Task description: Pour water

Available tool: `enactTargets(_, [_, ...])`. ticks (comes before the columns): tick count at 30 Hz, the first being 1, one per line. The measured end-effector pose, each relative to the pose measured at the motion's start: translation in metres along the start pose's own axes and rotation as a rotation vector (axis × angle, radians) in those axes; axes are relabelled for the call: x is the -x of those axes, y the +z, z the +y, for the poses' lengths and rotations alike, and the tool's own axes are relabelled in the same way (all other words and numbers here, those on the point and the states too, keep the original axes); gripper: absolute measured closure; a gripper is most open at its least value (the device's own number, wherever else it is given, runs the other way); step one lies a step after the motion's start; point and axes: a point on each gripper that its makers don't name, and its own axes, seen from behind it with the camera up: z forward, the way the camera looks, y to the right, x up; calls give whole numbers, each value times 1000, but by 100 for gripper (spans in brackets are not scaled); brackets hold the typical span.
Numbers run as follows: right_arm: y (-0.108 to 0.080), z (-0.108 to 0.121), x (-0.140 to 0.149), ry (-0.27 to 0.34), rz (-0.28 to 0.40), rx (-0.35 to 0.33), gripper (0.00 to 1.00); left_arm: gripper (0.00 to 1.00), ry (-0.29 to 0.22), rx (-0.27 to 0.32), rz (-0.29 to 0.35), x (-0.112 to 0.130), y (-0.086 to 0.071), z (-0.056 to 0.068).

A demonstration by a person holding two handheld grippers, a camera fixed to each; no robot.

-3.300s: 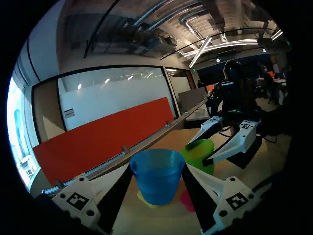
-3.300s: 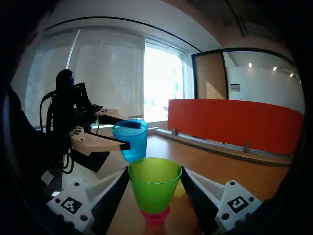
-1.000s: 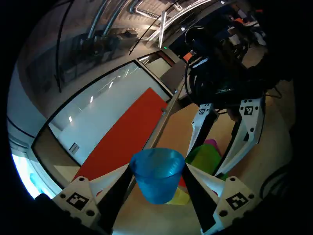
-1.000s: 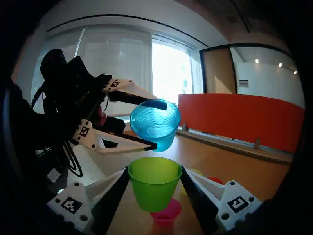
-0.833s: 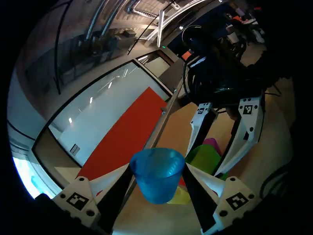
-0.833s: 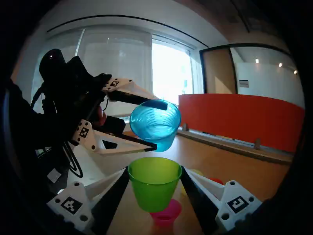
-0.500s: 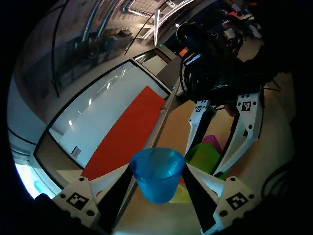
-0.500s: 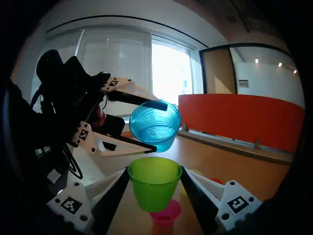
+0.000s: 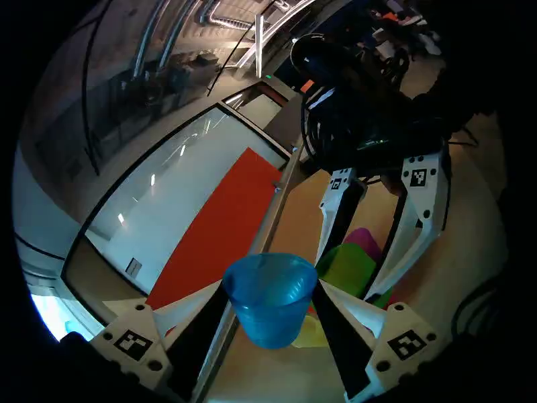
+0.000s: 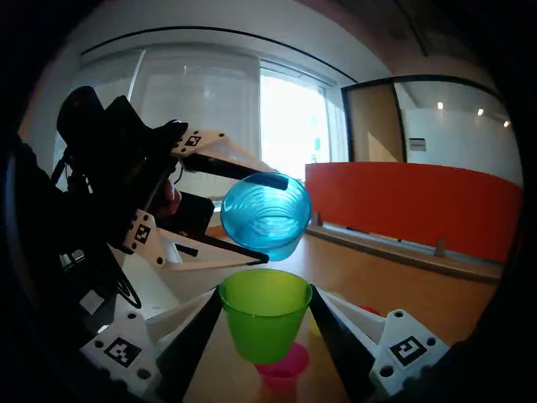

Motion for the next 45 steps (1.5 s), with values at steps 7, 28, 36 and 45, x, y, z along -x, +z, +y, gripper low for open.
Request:
enactTargets(7, [-1,1,-1,-4,3,2,6,15,20,-4,-2,-2,0,-2])
enactTargets(28, [-3,3,0,-31,10,10,6,15,73,-2,-5,-9,0,-1])
enactTargets(36, [-3,3,0,-31,12,8,6,15,88,0,-6,-10,0,0])
enactTargets(45, [-3,3,-2,-33,17,6,6,15,108,-2,-10,-10,1,-2])
